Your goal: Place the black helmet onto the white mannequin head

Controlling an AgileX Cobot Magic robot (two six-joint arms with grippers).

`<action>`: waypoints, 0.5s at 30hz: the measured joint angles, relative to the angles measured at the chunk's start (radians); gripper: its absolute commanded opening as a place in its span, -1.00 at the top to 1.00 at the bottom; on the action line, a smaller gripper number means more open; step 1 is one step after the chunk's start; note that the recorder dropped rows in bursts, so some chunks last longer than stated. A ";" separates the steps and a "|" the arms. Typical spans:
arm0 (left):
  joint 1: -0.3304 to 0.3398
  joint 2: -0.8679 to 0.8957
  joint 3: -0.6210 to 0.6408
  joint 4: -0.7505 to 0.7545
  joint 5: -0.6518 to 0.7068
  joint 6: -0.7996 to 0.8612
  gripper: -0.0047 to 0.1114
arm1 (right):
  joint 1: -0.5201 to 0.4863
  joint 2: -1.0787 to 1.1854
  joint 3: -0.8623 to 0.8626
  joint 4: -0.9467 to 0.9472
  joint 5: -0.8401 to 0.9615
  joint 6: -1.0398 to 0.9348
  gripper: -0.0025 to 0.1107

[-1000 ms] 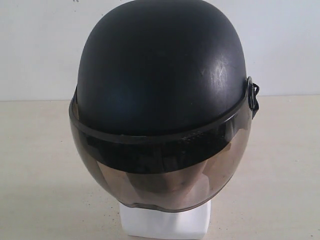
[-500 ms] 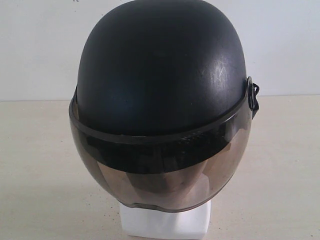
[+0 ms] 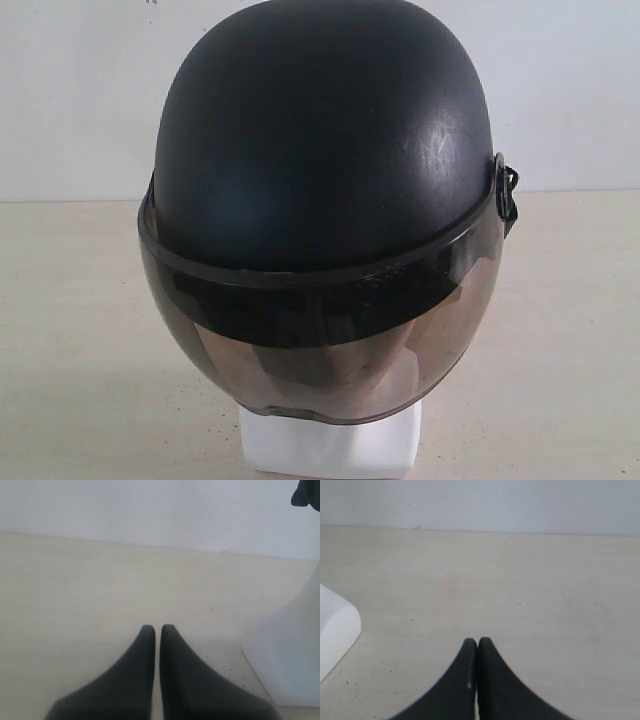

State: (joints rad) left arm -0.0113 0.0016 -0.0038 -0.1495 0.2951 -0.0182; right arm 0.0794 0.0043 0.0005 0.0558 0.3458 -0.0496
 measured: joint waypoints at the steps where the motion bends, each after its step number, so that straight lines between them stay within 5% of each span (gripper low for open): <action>1: 0.000 0.000 0.000 0.000 0.002 0.000 0.84 | 0.000 0.000 0.000 0.000 0.000 0.000 0.96; 15: 0.000 0.000 0.000 0.000 0.012 0.244 0.84 | 0.000 0.000 0.000 0.000 0.000 0.000 0.96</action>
State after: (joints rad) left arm -0.0113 0.0016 -0.0038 -0.1495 0.3073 0.2257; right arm 0.0794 0.0043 0.0005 0.0558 0.3458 -0.0496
